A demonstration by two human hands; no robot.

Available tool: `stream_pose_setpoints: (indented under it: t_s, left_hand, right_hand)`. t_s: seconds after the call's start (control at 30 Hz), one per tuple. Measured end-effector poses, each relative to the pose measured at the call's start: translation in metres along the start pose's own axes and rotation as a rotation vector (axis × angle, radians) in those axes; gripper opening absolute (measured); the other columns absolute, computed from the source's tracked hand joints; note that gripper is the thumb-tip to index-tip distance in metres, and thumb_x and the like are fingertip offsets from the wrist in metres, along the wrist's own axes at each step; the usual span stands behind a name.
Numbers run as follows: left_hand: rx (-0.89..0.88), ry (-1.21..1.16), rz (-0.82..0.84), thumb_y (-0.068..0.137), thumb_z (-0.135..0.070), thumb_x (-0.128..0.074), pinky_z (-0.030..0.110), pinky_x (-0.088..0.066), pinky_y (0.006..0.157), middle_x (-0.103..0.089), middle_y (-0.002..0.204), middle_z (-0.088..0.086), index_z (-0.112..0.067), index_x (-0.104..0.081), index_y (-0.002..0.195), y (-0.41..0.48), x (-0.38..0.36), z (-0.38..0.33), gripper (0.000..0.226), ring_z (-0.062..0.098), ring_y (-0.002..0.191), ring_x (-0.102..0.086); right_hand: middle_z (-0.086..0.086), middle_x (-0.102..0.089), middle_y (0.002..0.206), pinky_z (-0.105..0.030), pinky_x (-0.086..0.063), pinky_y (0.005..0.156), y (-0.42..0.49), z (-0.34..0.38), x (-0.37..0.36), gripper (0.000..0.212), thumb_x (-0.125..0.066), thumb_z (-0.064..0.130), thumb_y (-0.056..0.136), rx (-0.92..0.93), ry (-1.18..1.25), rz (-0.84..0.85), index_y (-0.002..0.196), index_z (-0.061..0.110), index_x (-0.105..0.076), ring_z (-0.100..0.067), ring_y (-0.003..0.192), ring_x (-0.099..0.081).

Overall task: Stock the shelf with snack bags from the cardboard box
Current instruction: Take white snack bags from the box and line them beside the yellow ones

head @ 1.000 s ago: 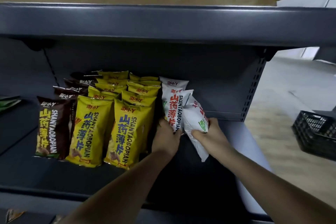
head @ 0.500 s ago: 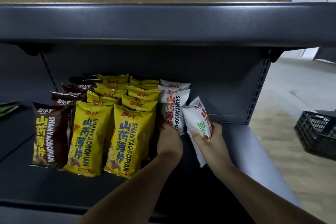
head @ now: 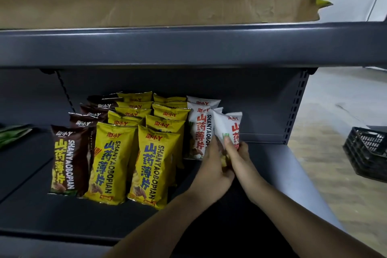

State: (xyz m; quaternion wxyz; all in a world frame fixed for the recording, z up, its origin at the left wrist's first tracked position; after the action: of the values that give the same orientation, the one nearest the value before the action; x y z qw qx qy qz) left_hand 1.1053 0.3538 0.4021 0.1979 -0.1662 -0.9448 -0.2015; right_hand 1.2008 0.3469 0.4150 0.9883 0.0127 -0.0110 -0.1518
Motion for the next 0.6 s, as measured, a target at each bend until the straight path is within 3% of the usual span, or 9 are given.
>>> stream_pose_setpoints:
  t_s: [0.07, 0.13, 0.2, 0.3, 0.4, 0.53, 0.6]
  left_hand:
    - [0.023, 0.076, 0.021, 0.079, -0.02, -0.06, 0.037, -0.033, 0.113, -0.034, 0.147, -0.001, -0.027, -0.012, 0.147, 0.001, 0.006, 0.004, 0.084, 0.01, 0.138, -0.031]
    - [0.056, 0.008, -0.02, 0.083, -0.007, -0.058, 0.034, -0.034, 0.112, -0.033, 0.148, -0.001, -0.028, -0.008, 0.149, 0.003, 0.013, 0.005, 0.086, 0.009, 0.136, -0.035]
    - [0.069, -0.048, -0.03, 0.086, 0.002, -0.053, 0.024, -0.036, 0.109, -0.035, 0.147, -0.002, -0.028, -0.005, 0.15, 0.003, 0.022, 0.007, 0.085, 0.006, 0.132, -0.039]
    - [0.071, -0.016, -0.09, 0.085, 0.006, -0.052, 0.016, -0.035, 0.104, -0.035, 0.145, -0.003, -0.023, -0.009, 0.15, -0.002, 0.029, 0.01, 0.083, 0.005, 0.132, -0.037]
    - [0.032, 0.149, -0.23, 0.077, 0.008, -0.05, 0.027, -0.031, 0.112, -0.032, 0.142, 0.001, -0.015, -0.007, 0.15, -0.009, 0.026, 0.01, 0.088, 0.011, 0.135, -0.032]
    - [0.066, 0.366, -0.256, 0.079, -0.006, -0.058, 0.031, -0.015, 0.118, -0.013, 0.152, 0.012, -0.002, 0.011, 0.147, -0.011, 0.018, 0.009, 0.097, 0.024, 0.143, -0.013]
    - [0.078, 0.422, -0.276, 0.083, -0.016, -0.058, 0.032, -0.021, 0.114, -0.018, 0.149, 0.015, -0.001, 0.013, 0.147, -0.009, 0.014, 0.009, 0.096, 0.028, 0.14, -0.021]
  right_hand:
    - [-0.002, -0.052, 0.131, -0.034, -0.044, 0.103, -0.001, -0.002, 0.003, 0.055, -0.053, 0.057, 0.089, -0.049, -0.051, 0.079, 0.132, 0.026, -0.039, -0.017, 0.121, -0.052]
    - [0.003, -0.058, 0.12, -0.022, -0.051, 0.089, -0.004, -0.001, 0.006, 0.043, -0.062, 0.032, 0.091, -0.049, -0.056, 0.17, 0.126, 0.025, -0.039, -0.008, 0.107, -0.059]
    - [0.011, -0.059, 0.109, -0.008, -0.05, 0.069, -0.003, 0.0, 0.009, 0.045, -0.067, 0.01, 0.087, -0.028, -0.1, 0.236, 0.12, 0.024, -0.039, 0.005, 0.093, -0.058]
    - [0.005, -0.064, 0.112, -0.014, -0.052, 0.069, 0.004, 0.001, 0.005, 0.049, -0.07, 0.0, 0.082, 0.013, -0.178, 0.247, 0.118, 0.021, -0.043, 0.002, 0.091, -0.061]
    - [0.004, -0.065, 0.109, -0.024, -0.052, 0.081, 0.011, 0.003, -0.008, 0.05, -0.075, 0.006, 0.078, 0.094, -0.259, 0.204, 0.118, 0.02, -0.048, -0.005, 0.097, -0.062]
    - [0.003, -0.067, 0.101, -0.016, -0.049, 0.065, 0.022, 0.001, -0.024, 0.037, -0.074, 0.023, 0.079, 0.181, -0.405, 0.158, 0.112, 0.021, -0.058, -0.002, 0.085, -0.062]
    - [-0.002, -0.062, 0.107, -0.02, -0.053, 0.079, 0.029, -0.007, -0.028, 0.043, -0.069, 0.04, 0.076, 0.204, -0.525, 0.136, 0.113, 0.02, -0.058, -0.004, 0.095, -0.061]
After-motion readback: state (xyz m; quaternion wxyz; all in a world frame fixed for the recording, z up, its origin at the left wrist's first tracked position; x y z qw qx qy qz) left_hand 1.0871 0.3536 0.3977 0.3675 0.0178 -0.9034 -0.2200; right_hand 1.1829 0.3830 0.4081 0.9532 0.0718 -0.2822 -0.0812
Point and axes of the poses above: each hand's wrist, its own y-axis towards the middle knuckle, its own x-axis out of the back of the hand, z = x × y, the point moved 1 cm from there along y, towards the middle knuckle
